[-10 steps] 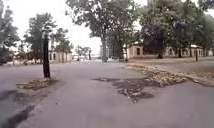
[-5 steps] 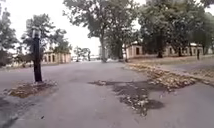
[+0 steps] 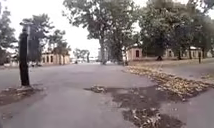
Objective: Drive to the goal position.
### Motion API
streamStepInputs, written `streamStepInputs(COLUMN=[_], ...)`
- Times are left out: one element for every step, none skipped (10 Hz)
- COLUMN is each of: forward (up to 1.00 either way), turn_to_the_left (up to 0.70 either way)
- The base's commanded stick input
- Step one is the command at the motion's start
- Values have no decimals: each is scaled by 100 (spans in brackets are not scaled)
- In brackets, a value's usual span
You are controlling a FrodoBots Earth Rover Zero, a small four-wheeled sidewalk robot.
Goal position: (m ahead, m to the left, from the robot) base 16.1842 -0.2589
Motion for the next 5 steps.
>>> streamStepInputs(forward=[70,70,70,70,70], turn_to_the_left=[4,4,4,4,4])
